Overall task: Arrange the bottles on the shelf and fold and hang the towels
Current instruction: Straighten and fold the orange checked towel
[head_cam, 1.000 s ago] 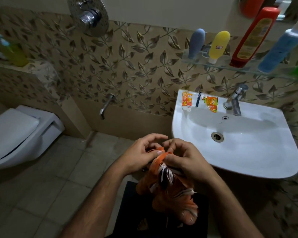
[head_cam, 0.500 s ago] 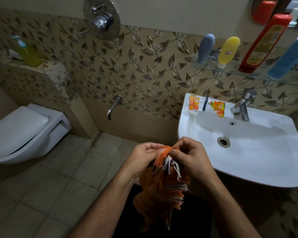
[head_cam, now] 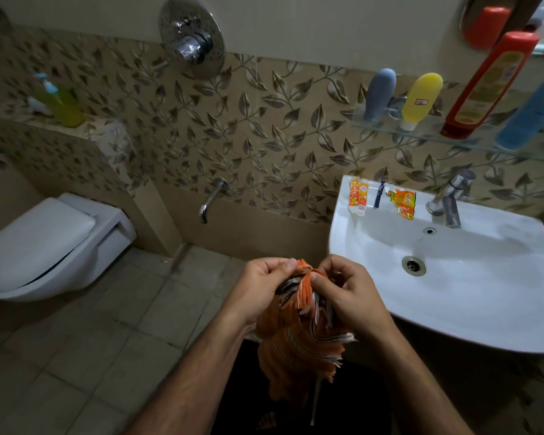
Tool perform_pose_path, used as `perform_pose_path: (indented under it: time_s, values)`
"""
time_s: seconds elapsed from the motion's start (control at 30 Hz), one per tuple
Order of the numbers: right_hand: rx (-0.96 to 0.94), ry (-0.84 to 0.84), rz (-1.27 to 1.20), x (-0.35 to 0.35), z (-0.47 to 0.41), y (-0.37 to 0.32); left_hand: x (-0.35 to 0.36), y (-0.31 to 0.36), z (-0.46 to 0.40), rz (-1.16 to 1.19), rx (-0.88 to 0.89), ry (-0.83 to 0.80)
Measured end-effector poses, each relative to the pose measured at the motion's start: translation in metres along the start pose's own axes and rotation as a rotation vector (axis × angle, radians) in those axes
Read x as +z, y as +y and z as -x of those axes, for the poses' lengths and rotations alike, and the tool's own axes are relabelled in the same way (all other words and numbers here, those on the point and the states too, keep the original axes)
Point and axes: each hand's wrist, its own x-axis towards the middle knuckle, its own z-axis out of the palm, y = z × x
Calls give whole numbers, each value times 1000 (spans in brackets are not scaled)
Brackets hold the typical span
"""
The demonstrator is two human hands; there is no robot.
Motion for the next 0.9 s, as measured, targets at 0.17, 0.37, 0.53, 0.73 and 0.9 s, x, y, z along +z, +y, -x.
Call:
perform_pose_path:
  time_s: [0.17,0.37,0.53,0.73,0.9]
  values:
    - [49,82,34,9,-3,-1,6,-3,2,-21,-21,-57]
    - [69,136,148,11,-4,-2,-3,-4,3,-25,-45,-182]
    - [60,133,185,12,-4,-7,-12,2,5,-62,-19,-248]
    - [55,113,136,17,-3,-7,-13,1,6,-177,153,-225]
    - [36,130,44,25,1,-2,-15,-1,4,-263,178,-146]
